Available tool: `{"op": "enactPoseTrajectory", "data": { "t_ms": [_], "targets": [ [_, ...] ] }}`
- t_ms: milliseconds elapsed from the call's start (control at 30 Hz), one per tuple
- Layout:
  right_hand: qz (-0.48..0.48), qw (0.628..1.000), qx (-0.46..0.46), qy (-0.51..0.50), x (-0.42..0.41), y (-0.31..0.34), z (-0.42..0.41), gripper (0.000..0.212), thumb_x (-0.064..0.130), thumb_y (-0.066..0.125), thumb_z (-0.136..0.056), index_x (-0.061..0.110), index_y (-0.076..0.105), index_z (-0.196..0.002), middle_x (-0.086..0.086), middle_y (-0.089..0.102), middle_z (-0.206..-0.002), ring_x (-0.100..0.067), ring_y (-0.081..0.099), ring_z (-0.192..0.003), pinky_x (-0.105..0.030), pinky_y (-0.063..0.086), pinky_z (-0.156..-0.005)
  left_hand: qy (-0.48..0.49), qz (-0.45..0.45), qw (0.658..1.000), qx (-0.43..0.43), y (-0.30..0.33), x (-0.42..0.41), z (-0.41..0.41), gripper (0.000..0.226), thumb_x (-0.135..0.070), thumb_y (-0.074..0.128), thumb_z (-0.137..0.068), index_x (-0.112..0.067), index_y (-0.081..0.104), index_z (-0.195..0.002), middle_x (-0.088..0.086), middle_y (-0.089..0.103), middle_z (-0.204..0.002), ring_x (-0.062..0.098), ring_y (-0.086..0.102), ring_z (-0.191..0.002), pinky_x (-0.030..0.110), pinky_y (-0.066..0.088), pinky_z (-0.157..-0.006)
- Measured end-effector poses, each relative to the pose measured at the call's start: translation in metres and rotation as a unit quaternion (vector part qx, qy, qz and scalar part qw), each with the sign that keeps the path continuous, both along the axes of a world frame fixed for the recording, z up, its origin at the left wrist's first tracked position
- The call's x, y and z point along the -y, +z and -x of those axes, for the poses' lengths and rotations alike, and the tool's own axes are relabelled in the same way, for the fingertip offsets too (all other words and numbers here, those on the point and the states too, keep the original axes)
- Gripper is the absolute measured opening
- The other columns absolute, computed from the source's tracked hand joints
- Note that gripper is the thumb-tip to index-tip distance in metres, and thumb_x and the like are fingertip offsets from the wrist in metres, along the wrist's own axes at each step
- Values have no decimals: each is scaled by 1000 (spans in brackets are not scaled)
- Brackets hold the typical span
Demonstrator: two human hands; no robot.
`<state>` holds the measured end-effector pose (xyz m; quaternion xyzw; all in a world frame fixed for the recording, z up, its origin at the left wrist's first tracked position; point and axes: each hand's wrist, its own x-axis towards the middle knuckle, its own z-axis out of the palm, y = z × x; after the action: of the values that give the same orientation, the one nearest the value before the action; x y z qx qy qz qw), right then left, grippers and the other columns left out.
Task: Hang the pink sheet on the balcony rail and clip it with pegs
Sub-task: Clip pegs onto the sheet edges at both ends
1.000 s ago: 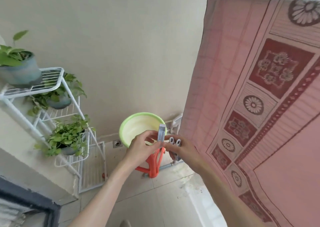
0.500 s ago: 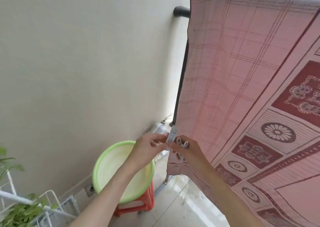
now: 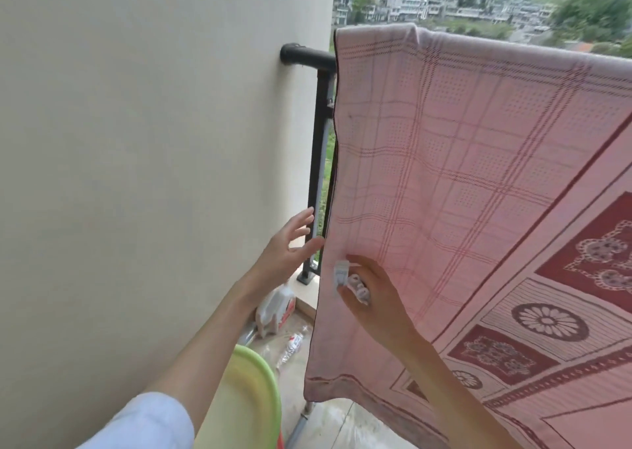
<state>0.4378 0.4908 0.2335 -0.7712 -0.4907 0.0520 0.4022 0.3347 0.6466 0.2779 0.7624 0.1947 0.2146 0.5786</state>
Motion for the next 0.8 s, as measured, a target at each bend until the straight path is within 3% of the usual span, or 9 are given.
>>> {"op": "enactPoseTrajectory", "data": {
  "t_ms": [100, 167, 267, 367, 567, 633, 733, 800],
  "targets": [
    [8, 999, 25, -25, 18, -11, 3, 48, 48, 44, -82, 14, 61, -110, 11, 47, -125, -5, 42, -114, -5, 28, -96, -106, 42, 993, 31, 3, 9, -20, 83, -51, 66, -74, -32, 25, -143, -12, 31, -148, 1, 30, -134, 24, 32, -105],
    [6, 998, 44, -50, 31, -18, 9, 45, 46, 45, -82, 12, 61, -108, 3, 51, -127, -10, 46, -115, -16, 39, -95, -162, 53, 984, 45, 1, 17, -27, 74, -33, 67, -80, -26, 30, -143, -7, 37, -147, 4, 33, -134, 29, 33, -108],
    [16, 995, 45, -86, 51, -23, 9, 42, 45, 47, -83, 14, 61, -108, 2, 51, -128, -14, 49, -114, -23, 46, -91, -182, 86, 978, 58, -2, 33, -46, 42, -12, 69, -80, -19, 57, -120, -5, 66, -116, 9, 58, -110, 24, 48, -92],
    [19, 992, 48, -119, 81, -21, 5, 39, 45, 48, -83, 16, 60, -107, 6, 50, -126, -11, 49, -111, -19, 44, -89, -192, 98, 975, 55, -5, 64, -62, 29, -6, 69, -77, -22, 66, -101, -13, 72, -91, 6, 65, -92, 22, 52, -81],
    [11, 986, 25, -164, 141, -19, 3, 40, 46, 47, -82, 15, 62, -103, 16, 44, -121, -2, 42, -111, 4, 27, -87, -204, 138, 966, 81, -7, 107, -78, 34, 6, 63, -78, -5, 62, -110, -13, 73, -79, 3, 67, -82, 15, 51, -74],
    [2, 983, 10, -182, 159, -17, 2, 39, 47, 47, -80, 17, 62, -100, 21, 44, -118, 2, 42, -108, 5, 27, -85, -174, 90, 976, 96, -6, 126, -83, 29, 5, 65, -77, -6, 65, -104, -16, 71, -72, -1, 66, -74, 14, 51, -72],
    [-10, 978, -27, -205, 199, -16, -5, 27, 46, 53, -78, 27, 57, -97, 28, 46, -111, 9, 46, -98, 2, 30, -83, -168, 13, 981, 98, -3, 179, -93, 16, -4, 68, -79, -12, 69, -93, -13, 70, -80, 1, 64, -76, 17, 52, -77],
    [-27, 973, -38, -226, 218, -19, -13, 22, 37, 59, -78, 29, 55, -98, 21, 51, -106, 13, 48, -94, 1, 32, -82, -188, -4, 977, 100, -5, 207, -100, 13, -14, 69, -78, -20, 66, -90, -8, 69, -88, 5, 64, -84, 21, 53, -80]
  ]
}}
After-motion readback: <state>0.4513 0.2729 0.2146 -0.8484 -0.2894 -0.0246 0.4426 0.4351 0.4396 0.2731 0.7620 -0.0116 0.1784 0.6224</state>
